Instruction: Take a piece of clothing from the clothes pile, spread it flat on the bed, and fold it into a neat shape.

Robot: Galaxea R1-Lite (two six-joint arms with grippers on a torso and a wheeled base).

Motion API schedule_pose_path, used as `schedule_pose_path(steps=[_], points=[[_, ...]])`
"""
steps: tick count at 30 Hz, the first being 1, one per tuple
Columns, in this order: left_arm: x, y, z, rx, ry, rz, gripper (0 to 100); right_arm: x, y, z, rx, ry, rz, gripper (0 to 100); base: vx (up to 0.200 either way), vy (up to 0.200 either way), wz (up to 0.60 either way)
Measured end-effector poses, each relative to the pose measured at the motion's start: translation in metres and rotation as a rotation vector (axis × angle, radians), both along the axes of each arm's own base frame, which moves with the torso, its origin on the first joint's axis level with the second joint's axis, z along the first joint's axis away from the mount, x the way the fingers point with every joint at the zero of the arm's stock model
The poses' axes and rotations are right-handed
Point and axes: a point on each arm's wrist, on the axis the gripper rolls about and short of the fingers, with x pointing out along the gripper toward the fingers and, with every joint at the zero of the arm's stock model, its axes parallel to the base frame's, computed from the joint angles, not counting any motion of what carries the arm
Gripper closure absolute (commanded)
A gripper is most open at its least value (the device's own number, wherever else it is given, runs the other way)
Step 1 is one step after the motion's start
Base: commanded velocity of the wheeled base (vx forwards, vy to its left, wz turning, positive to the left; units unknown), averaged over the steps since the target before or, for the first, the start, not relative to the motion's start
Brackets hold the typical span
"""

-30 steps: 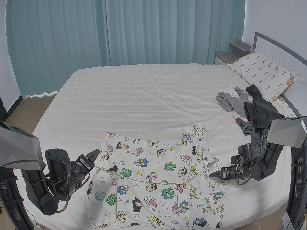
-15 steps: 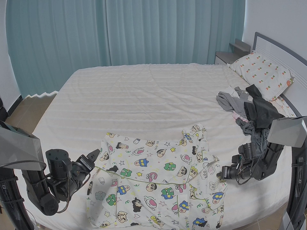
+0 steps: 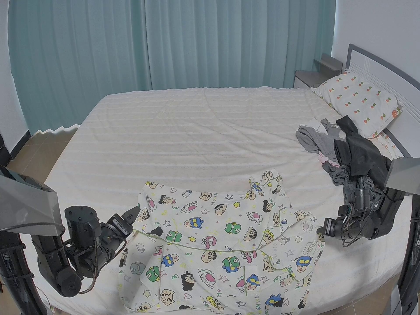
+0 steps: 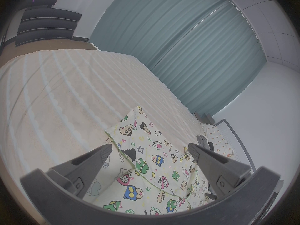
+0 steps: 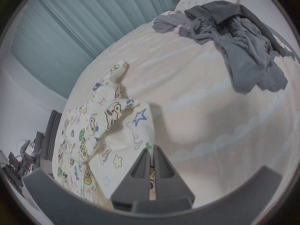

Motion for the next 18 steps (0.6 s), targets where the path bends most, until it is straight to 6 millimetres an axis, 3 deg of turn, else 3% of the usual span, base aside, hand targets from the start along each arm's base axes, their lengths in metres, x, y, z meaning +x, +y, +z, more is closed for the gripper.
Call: schedule_pose_path(steps=[18], points=[[0.0,0.0,-0.001,0.0,0.003,-0.003,0,0.014,-0.037,0.005,-0.053,-0.057,-0.125,100,0.0,0.0,0.0]])
